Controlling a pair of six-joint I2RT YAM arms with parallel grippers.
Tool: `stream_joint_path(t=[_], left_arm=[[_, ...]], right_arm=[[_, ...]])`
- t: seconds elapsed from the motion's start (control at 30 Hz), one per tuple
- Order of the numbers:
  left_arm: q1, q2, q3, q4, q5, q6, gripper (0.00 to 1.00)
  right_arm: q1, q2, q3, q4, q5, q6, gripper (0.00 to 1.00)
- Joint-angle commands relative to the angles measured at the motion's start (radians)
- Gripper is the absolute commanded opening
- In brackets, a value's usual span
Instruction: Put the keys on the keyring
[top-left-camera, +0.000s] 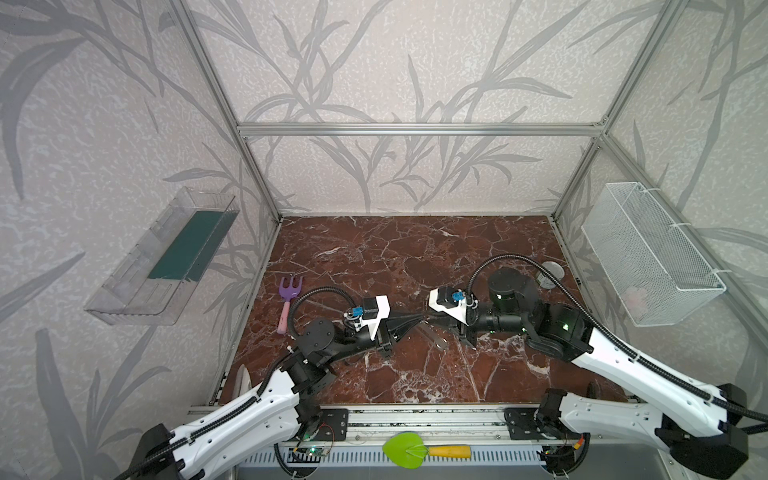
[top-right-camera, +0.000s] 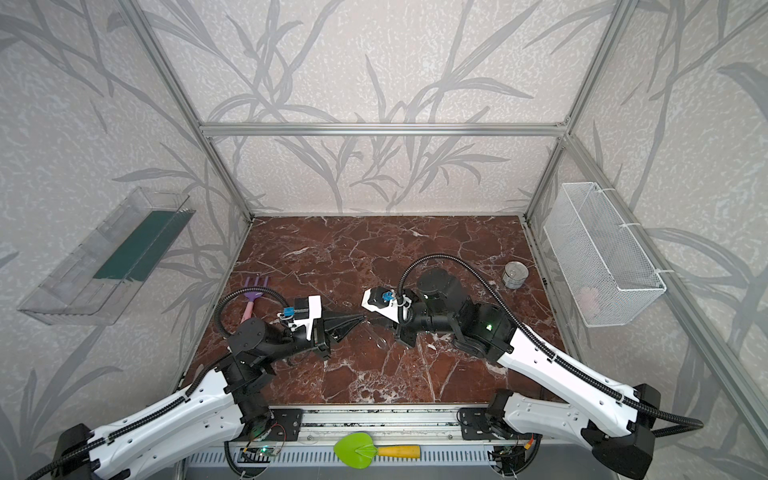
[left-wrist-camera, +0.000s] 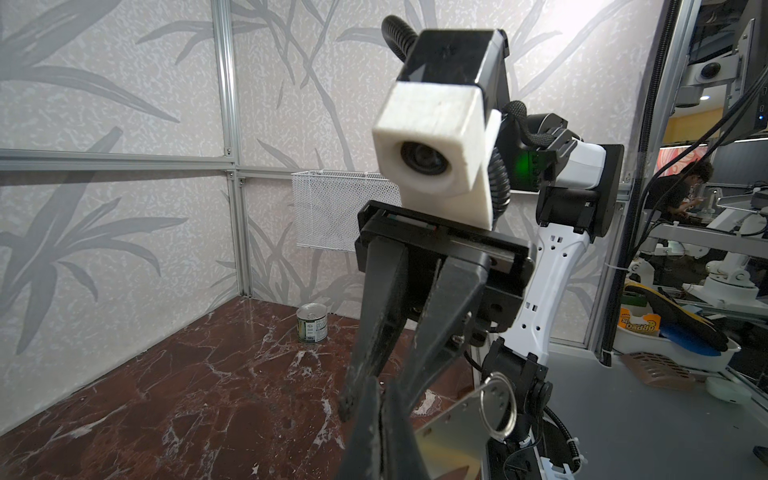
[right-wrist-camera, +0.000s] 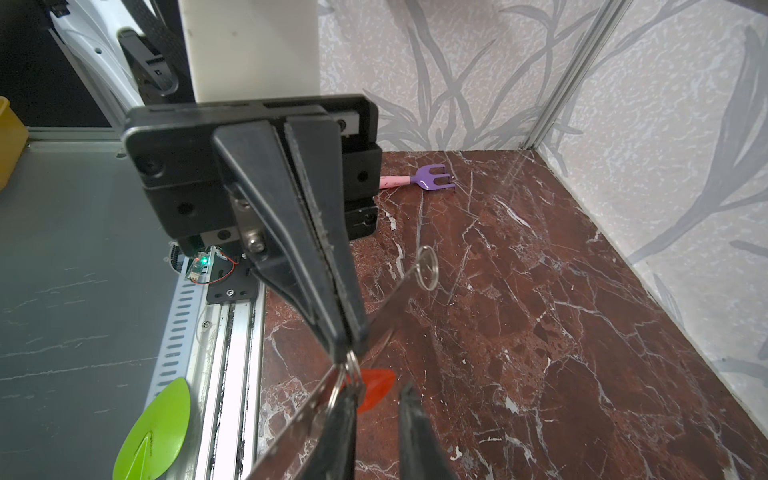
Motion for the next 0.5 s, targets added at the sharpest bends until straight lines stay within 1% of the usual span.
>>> stream_joint_path(t=[0.0, 0.33, 0.47], left_arm=[[0.002, -0.010, -0.003, 0.043, 0.011, -0.008, 0.00], [0.002, 0.003, 0.006, 0.051, 0.030, -0.013, 0.00], [0.002, 0.004, 0.007, 0.062, 0.044, -0.018, 0.00]], right_arm=[[-0.002, -0.028, 0.017, 0.034, -0.036, 0.014, 0.20], [-0.003, -0.020, 0.024, 0.031, -0.051, 0.014, 0.14], [-0.003, -0.006, 0.028, 0.030, -0.050, 0.014, 0.10]])
